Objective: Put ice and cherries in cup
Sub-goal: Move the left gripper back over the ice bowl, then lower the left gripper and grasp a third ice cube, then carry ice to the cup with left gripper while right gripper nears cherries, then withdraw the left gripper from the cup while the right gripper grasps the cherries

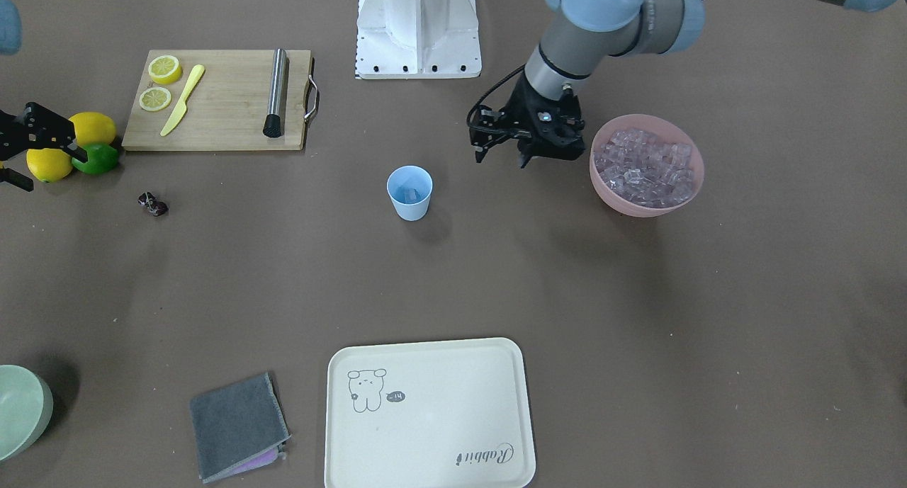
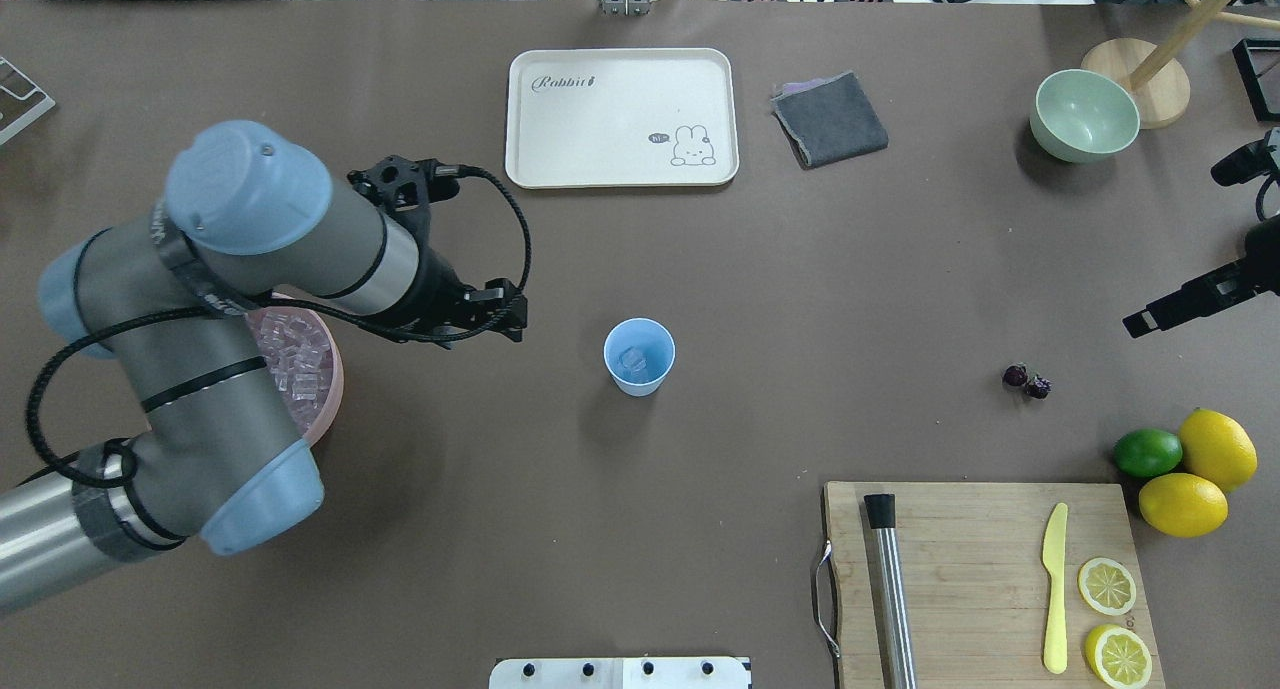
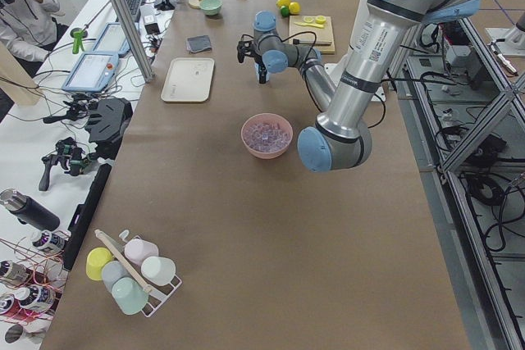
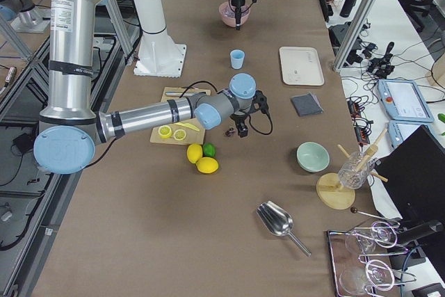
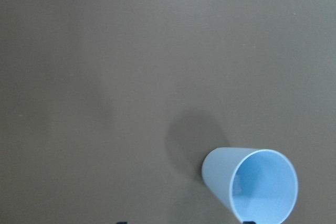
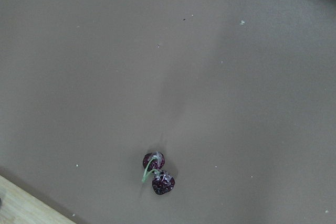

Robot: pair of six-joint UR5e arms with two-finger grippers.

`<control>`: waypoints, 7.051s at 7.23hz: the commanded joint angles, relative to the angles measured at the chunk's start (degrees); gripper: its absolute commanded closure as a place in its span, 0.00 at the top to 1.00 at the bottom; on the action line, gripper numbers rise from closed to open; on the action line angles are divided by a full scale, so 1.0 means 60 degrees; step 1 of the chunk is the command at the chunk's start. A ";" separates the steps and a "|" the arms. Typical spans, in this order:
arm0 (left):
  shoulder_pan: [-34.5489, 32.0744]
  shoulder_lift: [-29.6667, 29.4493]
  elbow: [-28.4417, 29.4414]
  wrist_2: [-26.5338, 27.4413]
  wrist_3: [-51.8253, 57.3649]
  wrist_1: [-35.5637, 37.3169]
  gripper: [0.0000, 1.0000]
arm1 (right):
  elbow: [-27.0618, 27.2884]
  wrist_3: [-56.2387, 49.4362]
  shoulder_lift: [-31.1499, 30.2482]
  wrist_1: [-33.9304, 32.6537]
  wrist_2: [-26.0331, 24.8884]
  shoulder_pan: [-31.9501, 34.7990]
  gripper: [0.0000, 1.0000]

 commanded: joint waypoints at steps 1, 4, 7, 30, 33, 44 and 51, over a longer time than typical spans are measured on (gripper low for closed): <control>-0.0360 0.1434 -0.0843 -0.0052 0.0622 0.0011 0.78 | -0.0030 -0.0006 0.0000 0.0000 -0.0011 0.0000 0.99; -0.0536 0.2392 -0.0688 -0.0578 0.0700 0.0011 0.96 | -0.0044 -0.0006 -0.0029 0.0000 -0.0011 0.0000 0.99; -0.0989 0.3313 -0.0774 -0.0902 0.0671 -0.0311 0.96 | -0.0044 -0.0006 -0.0029 0.0000 0.0003 0.0000 0.99; 0.0058 -0.1657 0.1113 -0.0572 -0.2900 -0.0607 0.00 | 0.0073 0.2305 0.0791 0.0147 -0.0654 -0.0980 0.99; 0.0707 -0.2894 0.2360 0.0311 -0.3313 -0.0691 0.00 | 0.0058 0.2367 0.0733 0.0147 -0.1563 -0.1713 0.99; 0.1265 -0.3262 0.2892 0.1442 -0.3328 -0.1074 0.96 | -0.0322 0.2543 0.0660 0.0132 -0.2735 -0.2885 0.75; -0.0971 0.0157 -0.0255 -0.0999 -0.0845 -0.0194 0.96 | -0.0659 0.2499 0.0703 0.0147 -0.2780 -0.2959 0.00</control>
